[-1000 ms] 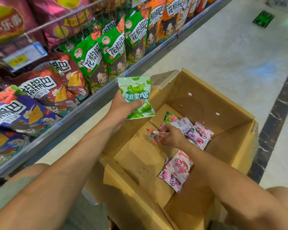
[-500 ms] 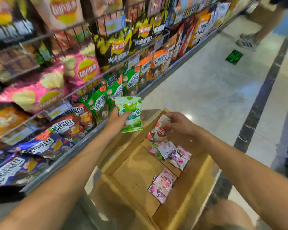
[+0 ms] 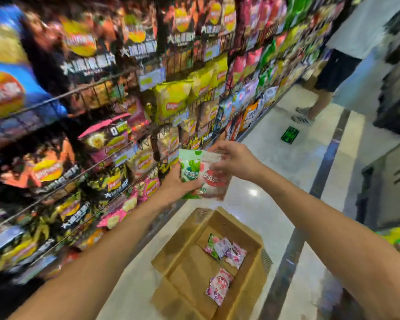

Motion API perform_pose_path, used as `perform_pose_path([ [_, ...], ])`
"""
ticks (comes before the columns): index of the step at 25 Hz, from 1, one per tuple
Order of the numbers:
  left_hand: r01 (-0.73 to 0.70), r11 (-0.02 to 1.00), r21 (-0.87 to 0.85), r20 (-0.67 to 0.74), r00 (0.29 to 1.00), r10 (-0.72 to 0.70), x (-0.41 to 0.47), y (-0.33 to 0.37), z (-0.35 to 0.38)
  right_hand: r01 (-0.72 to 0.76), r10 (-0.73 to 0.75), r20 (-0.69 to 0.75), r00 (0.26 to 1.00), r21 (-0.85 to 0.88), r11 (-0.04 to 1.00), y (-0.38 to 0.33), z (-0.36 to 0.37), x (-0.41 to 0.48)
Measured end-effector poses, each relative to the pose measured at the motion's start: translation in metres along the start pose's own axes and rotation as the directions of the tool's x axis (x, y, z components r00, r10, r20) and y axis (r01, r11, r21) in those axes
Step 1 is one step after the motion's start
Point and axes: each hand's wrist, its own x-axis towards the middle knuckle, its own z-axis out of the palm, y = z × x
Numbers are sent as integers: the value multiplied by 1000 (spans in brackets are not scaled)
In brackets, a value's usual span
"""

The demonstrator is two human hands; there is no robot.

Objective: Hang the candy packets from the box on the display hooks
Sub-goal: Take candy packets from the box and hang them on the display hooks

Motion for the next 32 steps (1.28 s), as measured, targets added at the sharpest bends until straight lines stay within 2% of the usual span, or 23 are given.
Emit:
perform_pose_path([
  [3, -65, 998, -19, -15, 998, 65, -12, 47, -17, 23, -33, -133, 991, -76, 997, -54, -25, -6],
  [5, -114, 991, -73, -56, 992, 111, -18, 68, -25, 92, -145, -269, 952, -202, 975, -77, -34, -14],
  [6, -133, 986, -103, -70, 990, 126, -24, 79, -29, 108, -178, -351, 919, -210, 972, -84, -35, -19],
  [7, -164, 980, -110, -92, 984, 154, -30, 90, -33, 88, -143, -436, 889, -145, 986, -89, -34, -25],
  [9, -184, 970, -158, -124, 978, 165, -46, 109, -36, 4, 78, -500, 863, 161, 987, -99, -23, -41],
  [11, -216, 950, -227, -182, 967, 176, -63, 124, -39, -41, 243, -387, 889, 461, 887, -106, -13, -58],
  [12, -227, 943, -242, -187, 965, 184, -72, 130, -39, -56, 251, -309, 917, 524, 850, -109, -10, -66],
  [14, -245, 928, -281, -173, 964, 202, -96, 142, -37, -29, 202, -242, 949, 571, 820, -120, -7, -85],
  [17, -279, 904, -324, -220, 952, 215, -141, 145, -41, 64, 142, -268, 953, 637, 768, -137, -8, -115],
  [21, -322, 927, -191, -375, 897, 234, -198, 127, -58, 116, 101, -314, 944, 602, 790, -160, -10, -158],
  [25, -335, 933, -130, -472, 848, 239, -275, 117, -70, 137, 12, -276, 961, 514, 847, -190, 4, -205],
  [32, -376, 924, -73, -587, 765, 265, -376, 105, -95, 215, -133, -197, 971, 491, 844, -237, 38, -251],
])
